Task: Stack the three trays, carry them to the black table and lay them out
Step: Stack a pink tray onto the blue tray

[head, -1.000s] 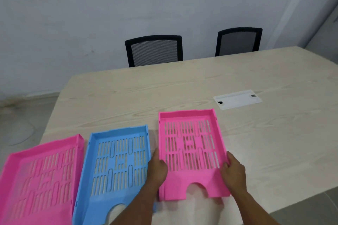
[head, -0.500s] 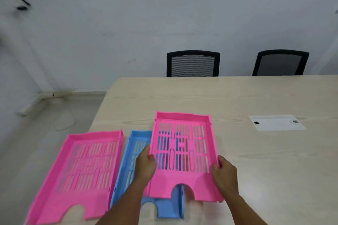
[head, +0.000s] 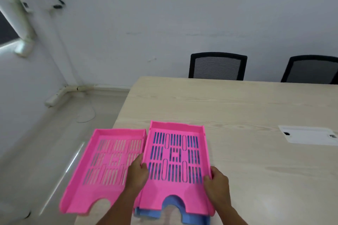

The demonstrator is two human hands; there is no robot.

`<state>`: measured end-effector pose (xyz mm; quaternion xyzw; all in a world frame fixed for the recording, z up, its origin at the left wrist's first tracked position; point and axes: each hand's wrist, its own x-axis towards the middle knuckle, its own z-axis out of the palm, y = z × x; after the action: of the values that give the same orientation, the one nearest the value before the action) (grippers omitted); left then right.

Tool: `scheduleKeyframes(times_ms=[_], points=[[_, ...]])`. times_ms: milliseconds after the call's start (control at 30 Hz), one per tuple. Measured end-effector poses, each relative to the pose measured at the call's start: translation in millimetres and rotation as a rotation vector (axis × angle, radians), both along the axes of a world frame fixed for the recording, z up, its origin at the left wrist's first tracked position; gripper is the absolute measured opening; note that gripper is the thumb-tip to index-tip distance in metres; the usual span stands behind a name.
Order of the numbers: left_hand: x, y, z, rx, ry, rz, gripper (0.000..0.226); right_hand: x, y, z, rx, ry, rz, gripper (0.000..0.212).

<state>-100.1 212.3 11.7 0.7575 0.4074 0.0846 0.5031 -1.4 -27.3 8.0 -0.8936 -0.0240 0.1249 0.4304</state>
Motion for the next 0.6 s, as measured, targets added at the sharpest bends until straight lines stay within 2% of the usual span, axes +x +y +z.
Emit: scheduleKeyframes(times_ms=[600], points=[[1.6, -19.2, -15.3, -0.095, -0.024, -0.097, 0.054, 0.2, -9.9, 2.3, -0.106, 0.018, -0.112, 0.011]])
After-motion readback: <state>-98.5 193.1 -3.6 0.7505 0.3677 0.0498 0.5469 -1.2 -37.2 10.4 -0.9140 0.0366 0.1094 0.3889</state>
